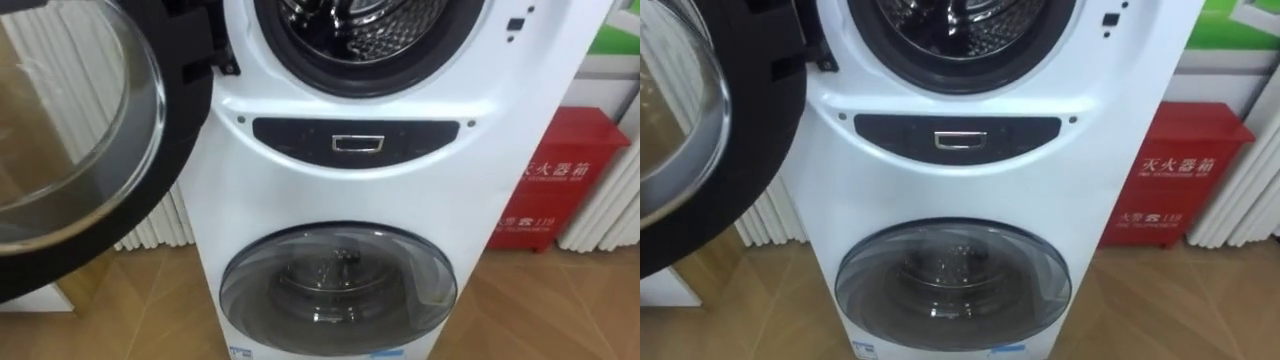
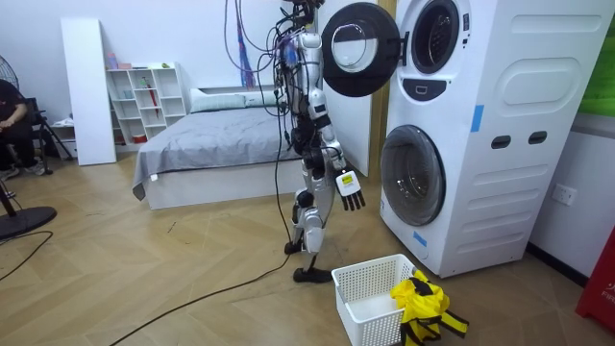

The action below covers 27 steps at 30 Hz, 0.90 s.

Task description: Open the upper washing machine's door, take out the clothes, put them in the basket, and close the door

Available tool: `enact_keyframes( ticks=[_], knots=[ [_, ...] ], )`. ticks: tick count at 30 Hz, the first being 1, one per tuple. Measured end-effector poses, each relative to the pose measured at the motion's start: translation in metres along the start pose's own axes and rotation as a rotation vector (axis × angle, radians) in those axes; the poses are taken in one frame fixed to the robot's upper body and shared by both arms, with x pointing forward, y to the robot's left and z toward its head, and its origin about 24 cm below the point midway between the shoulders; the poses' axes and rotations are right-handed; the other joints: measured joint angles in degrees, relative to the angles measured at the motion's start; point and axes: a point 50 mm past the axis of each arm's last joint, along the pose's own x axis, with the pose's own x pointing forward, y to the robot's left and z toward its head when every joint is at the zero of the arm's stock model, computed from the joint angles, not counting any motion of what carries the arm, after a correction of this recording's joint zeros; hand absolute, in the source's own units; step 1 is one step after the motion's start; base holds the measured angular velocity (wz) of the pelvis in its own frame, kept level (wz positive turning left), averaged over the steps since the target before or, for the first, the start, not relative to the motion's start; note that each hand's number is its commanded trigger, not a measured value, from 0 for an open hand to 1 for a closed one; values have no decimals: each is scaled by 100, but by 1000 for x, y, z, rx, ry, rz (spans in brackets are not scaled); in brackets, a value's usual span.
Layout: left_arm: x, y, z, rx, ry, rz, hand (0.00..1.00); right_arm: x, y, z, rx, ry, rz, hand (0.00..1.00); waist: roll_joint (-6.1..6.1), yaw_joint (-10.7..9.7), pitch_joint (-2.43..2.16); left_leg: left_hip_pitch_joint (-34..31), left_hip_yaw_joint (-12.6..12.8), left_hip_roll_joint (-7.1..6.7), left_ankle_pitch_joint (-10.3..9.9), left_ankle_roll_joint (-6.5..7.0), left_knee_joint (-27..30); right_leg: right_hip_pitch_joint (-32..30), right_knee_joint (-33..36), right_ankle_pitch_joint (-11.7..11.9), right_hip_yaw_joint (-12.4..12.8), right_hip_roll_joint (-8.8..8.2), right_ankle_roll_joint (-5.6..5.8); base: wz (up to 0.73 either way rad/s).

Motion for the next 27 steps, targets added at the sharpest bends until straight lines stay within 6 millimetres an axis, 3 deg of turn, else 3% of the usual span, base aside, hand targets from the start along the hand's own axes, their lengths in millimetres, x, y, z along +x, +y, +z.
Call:
enact_keyframes(
  ticks=[3, 9, 17, 21, 24, 27],
  knots=[
    [0, -3, -1, -39, 14, -5, 0, -1, 1, -5, 8, 14, 14, 0, 19, -5, 21, -4, -157, -12, 5, -8, -6, 52, -33, -12, -74, 8, -11, 11],
    [-1, 2, -13, -168, 76, 19, 0, -2, 0, -13, 36, 32, 26, 0, -33, -22, 12, 3, -423, -105, 3, -10, -37, 233, -210, -43, -179, -25, 14, 14],
    [-5, 19, -39, -497, 198, 130, 0, -4, -2, -21, 71, 51, 12, 0, -105, 26, 12, 127, -489, -170, 2, -7, -97, 356, -208, -107, -214, -85, 58, 6],
    [-6, 26, -45, -650, 235, 187, 0, -5, -9, -23, 85, 52, -21, 0, -37, 37, 19, 206, -489, -173, 1, -5, -110, 421, -199, -107, -183, -85, 58, 0],
    [-2, 33, -37, -722, 229, 207, 0, -6, -16, -23, 85, 49, -45, 0, 55, 31, 20, 205, -566, -175, -2, 0, -112, 420, -181, -106, -170, -81, 57, 2],
    [5, 53, -12, -868, 149, 243, 0, -7, -26, -17, 99, 23, -80, 0, 159, 24, 26, 202, -568, -178, 7, 14, -152, 397, -133, -106, -174, -80, 57, 3]
  ],
)
